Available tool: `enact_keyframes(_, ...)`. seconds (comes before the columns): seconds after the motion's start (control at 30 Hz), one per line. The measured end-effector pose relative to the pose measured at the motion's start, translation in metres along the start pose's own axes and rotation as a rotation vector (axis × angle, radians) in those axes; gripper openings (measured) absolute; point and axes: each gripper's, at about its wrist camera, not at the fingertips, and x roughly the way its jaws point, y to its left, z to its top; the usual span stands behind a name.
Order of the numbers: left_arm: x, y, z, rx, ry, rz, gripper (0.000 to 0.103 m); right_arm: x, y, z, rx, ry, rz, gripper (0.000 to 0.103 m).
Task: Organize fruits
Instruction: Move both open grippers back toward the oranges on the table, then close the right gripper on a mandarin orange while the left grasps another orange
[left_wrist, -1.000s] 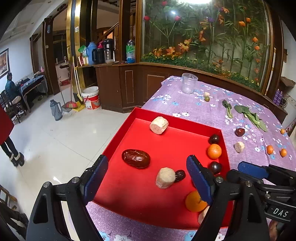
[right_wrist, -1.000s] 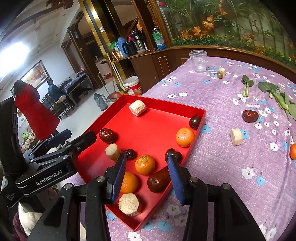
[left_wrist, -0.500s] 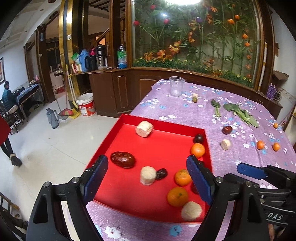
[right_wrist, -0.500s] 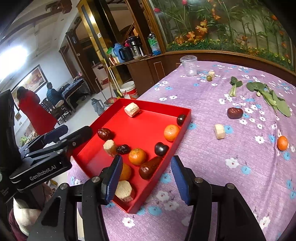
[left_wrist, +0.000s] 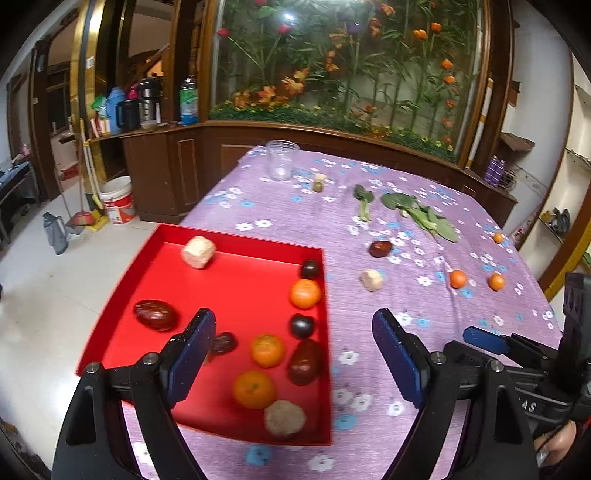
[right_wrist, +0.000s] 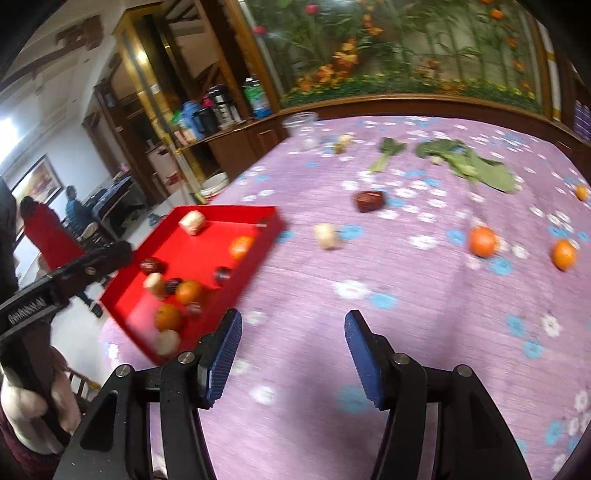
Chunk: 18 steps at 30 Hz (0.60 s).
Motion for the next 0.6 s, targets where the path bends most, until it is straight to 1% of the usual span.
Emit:
enact_keyframes(0.2, 0.016, -0.028, 0.007, 0.025, 0.033, -0.064, 0.086, -0.025, -0.065, -0.006, 0.096, -0.014, -0.103, 0.063)
enact_keyframes(0.33, 0.03, -0.052, 0.013, 0.05, 0.059, -0.115, 0.086, -0.042, -0.098, -0.004, 0.138, -0.038, -0.162, 0.063)
enact_keyframes(0.5, 0.049, -0.095, 0.024, 0.126, 0.076, -0.188, 0.086, -0.053, -0.133, 0.006, 0.161, -0.058, -0.237, 0.062)
enact_keyframes(0.6, 0.061, -0.125, 0.029, 0.193, 0.062, -0.217, 0.086, -0.055, -0.152, 0.016, 0.176, -0.066, -0.275, 0.062)
